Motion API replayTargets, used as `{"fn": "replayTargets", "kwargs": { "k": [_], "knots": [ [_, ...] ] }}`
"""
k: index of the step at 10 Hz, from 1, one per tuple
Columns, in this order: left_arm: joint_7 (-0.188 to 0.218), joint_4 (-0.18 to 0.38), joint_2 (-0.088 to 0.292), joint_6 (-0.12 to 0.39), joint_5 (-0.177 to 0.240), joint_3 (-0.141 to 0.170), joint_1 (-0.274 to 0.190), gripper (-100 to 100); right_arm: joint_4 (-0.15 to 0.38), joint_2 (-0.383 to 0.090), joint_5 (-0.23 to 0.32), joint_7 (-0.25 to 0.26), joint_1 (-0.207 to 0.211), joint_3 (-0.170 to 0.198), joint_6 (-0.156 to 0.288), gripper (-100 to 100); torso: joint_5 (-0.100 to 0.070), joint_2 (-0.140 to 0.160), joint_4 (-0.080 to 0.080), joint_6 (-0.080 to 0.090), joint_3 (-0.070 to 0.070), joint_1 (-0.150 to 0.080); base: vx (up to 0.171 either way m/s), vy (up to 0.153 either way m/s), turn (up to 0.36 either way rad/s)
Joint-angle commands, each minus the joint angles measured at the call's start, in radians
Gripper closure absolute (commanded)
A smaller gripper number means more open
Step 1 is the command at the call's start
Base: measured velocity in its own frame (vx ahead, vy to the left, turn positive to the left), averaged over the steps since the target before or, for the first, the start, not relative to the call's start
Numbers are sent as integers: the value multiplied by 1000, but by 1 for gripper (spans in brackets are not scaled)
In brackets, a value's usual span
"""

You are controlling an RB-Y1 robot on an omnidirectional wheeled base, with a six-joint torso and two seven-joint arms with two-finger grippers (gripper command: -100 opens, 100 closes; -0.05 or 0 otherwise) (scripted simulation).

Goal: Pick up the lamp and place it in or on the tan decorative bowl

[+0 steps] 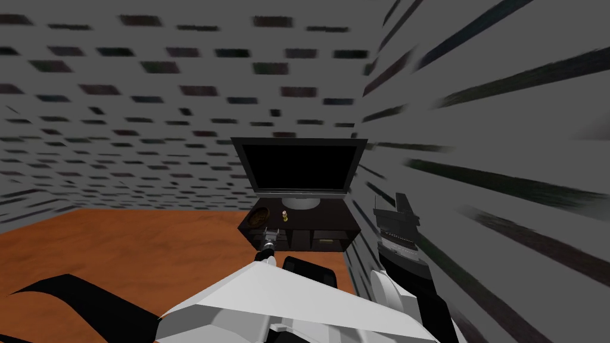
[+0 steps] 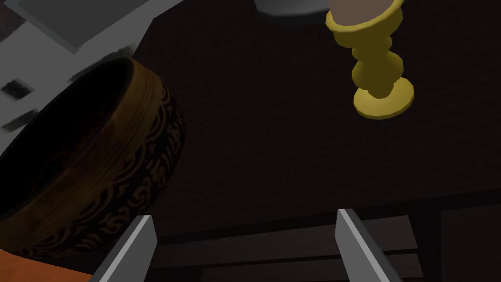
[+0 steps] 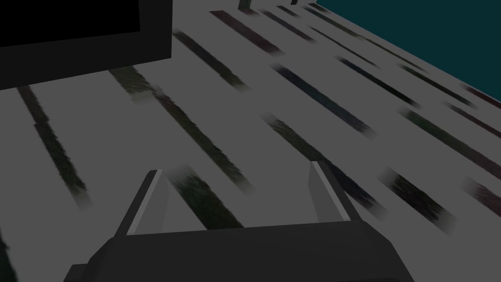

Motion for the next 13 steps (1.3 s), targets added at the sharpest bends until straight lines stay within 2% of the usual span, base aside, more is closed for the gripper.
{"fn": "replayTargets", "kwargs": {
  "k": [1,4,5,7,8,10,13],
  "knots": [
    [10,19,-1,4,8,10,8,-100,0,0,0,0,0,0,0,0,0,0,0,0,0,0,-148,-59,56],
    [7,19,1,32,42,40,37,-100,0,0,0,0,0,0,0,0,0,1,0,0,1,0,-169,-48,73],
    [6,15,8,46,66,50,45,-100,0,0,0,0,0,0,0,0,0,1,0,0,0,0,-179,-33,21],
    [5,13,10,49,72,51,46,-100,0,0,0,0,0,0,0,0,0,-2,0,0,-1,1,-67,-17,-1],
    [1,-1,17,59,97,48,41,-100,0,0,0,0,0,0,0,0,0,-7,-1,0,-4,2,31,-1,-60],
    [-15,-48,17,67,127,22,16,-100,0,0,0,0,1,0,0,0,1,-17,-3,0,-9,3,154,30,-68],
    [-33,-100,-4,72,145,-11,-11,-100,0,0,0,0,1,0,0,0,1,-22,-4,0,-13,7,158,61,-33]
  ]
}}
